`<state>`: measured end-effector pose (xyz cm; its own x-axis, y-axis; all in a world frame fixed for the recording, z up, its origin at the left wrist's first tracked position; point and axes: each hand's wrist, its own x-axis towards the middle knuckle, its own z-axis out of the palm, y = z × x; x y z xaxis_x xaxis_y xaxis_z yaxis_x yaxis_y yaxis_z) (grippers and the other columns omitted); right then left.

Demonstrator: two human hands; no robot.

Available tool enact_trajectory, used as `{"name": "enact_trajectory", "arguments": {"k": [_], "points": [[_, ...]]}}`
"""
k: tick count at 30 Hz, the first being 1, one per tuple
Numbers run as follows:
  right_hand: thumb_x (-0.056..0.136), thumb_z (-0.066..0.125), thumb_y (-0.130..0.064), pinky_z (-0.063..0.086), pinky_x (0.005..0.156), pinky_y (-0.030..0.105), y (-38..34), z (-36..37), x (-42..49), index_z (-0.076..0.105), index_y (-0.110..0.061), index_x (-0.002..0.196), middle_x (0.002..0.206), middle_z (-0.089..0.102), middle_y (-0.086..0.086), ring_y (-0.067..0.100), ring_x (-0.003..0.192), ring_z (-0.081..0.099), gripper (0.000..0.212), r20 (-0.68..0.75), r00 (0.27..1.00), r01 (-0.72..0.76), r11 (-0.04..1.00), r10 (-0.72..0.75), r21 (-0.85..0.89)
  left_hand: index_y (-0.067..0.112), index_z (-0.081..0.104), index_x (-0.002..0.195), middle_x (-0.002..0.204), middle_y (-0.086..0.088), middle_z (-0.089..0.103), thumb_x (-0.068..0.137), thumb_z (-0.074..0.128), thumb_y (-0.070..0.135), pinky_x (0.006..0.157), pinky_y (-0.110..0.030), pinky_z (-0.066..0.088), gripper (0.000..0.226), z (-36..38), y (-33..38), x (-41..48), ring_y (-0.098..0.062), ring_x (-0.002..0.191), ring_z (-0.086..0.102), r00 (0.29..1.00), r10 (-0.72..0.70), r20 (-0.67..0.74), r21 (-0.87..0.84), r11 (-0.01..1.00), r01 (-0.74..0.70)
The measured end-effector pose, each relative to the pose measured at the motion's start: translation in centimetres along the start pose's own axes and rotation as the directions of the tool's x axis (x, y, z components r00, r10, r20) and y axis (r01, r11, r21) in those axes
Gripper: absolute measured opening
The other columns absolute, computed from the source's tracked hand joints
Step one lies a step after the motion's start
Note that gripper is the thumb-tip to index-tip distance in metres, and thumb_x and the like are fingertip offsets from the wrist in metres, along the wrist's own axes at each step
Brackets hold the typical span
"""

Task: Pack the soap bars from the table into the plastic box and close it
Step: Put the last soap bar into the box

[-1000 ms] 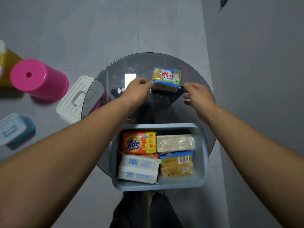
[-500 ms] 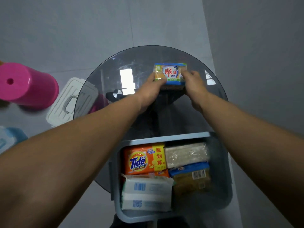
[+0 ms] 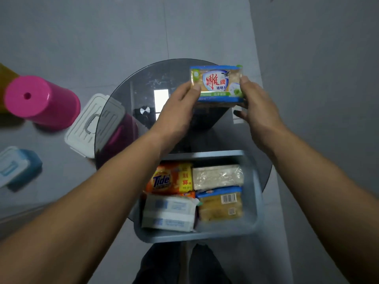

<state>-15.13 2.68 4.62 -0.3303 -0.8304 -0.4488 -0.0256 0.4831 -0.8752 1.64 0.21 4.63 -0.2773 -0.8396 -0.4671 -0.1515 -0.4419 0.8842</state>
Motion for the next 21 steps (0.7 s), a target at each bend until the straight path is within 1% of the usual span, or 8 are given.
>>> {"name": "enact_trajectory", "arguments": {"k": [2,4,7,9,12,14,18,21], "points": [[0.102,0.044,-0.042,0.055,0.089,0.030,-0.3,-1.6,-3.5,0.065,-0.031,0.097,0.091,0.075,-0.019,-0.002,0.093,0.069,0.024,0.005,0.999,0.036,0.999,-0.036,0.021,0.025,0.059,0.130,0.115,0.015,0.067,0.108,0.041,0.032,0.077,-0.003,0.048,0.030,0.6,1.1,-4.0,0.019,0.091,0.062,0.998,0.062,-0.018,0.011,0.998,-0.062],[0.102,0.045,-0.044,0.055,0.085,0.027,0.3,-3.3,-7.2,0.064,-0.033,0.101,0.098,0.074,-0.015,0.001,0.098,0.069,0.021,0.025,0.999,0.035,0.999,-0.035,0.011,0.031,0.060,0.129,0.118,0.016,0.069,0.106,0.044,0.035,0.092,-0.014,0.050,0.028,1.1,0.8,-7.8,0.011,0.105,0.063,0.998,0.068,-0.016,0.017,0.998,-0.068],[0.100,0.043,-0.051,0.054,0.079,0.021,2.4,-5.4,-12.1,0.064,-0.034,0.105,0.099,0.074,-0.018,-0.001,0.096,0.070,0.027,0.083,0.996,-0.016,0.998,0.021,-0.063,0.041,0.065,0.115,0.112,0.022,0.073,0.101,0.049,0.042,0.097,-0.030,0.053,0.021,1.8,-1.7,-12.4,0.001,0.108,0.067,0.999,-0.053,0.006,0.009,0.999,0.053],[0.101,0.042,-0.050,0.054,0.084,0.027,4.4,-6.2,-14.3,0.065,-0.035,0.104,0.100,0.074,-0.019,-0.001,0.095,0.069,0.028,0.094,0.991,-0.080,0.989,0.092,-0.127,0.040,0.067,0.114,0.112,0.019,0.074,0.101,0.051,0.044,0.096,-0.035,0.055,0.021,2.4,-3.5,-14.5,-0.003,0.106,0.069,0.989,-0.150,0.014,0.018,0.989,0.149],[0.103,0.042,-0.043,0.055,0.078,0.022,6.9,-6.9,-16.3,0.065,-0.033,0.101,0.099,0.074,-0.012,-0.006,0.089,0.068,0.025,0.105,0.978,-0.155,0.968,0.178,-0.200,0.037,0.067,0.109,0.110,0.014,0.072,0.103,0.048,0.045,0.090,-0.039,0.057,0.022,3.1,-5.2,-16.6,-0.010,0.101,0.068,0.963,-0.268,0.023,0.109,0.958,0.264],[0.103,0.041,-0.044,0.055,0.077,0.022,7.8,-7.2,-17.2,0.064,-0.033,0.102,0.102,0.073,-0.011,-0.007,0.088,0.067,0.026,0.138,0.967,-0.169,0.944,0.215,-0.283,0.036,0.065,0.105,0.109,0.012,0.070,0.101,0.046,0.050,0.092,-0.044,0.058,0.023,3.3,-5.7,-17.2,-0.016,0.101,0.069,0.942,-0.335,0.034,0.186,0.928,0.323],[0.103,0.039,-0.045,0.050,0.076,0.018,9.0,-7.3,-18.1,0.064,-0.028,0.107,0.107,0.065,-0.011,0.002,0.098,0.064,0.030,0.171,0.964,-0.117,0.899,0.206,-0.421,0.030,0.066,0.107,0.107,0.017,0.068,0.103,0.048,0.045,0.093,-0.037,0.057,0.023,3.4,-6.2,-17.3,-0.007,0.100,0.066,0.924,-0.383,0.019,0.295,0.885,0.361],[0.102,0.040,-0.044,0.048,0.076,0.013,9.6,-6.9,-17.9,0.059,-0.028,0.105,0.110,0.052,-0.010,0.006,0.102,0.060,0.026,0.183,0.969,-0.056,0.871,0.165,-0.489,0.030,0.066,0.103,0.097,0.013,0.067,0.103,0.049,0.041,0.079,-0.028,0.056,0.021,3.6,-6.1,-16.9,-0.006,0.090,0.065,0.920,-0.392,-0.005,0.411,0.838,0.359]]}}
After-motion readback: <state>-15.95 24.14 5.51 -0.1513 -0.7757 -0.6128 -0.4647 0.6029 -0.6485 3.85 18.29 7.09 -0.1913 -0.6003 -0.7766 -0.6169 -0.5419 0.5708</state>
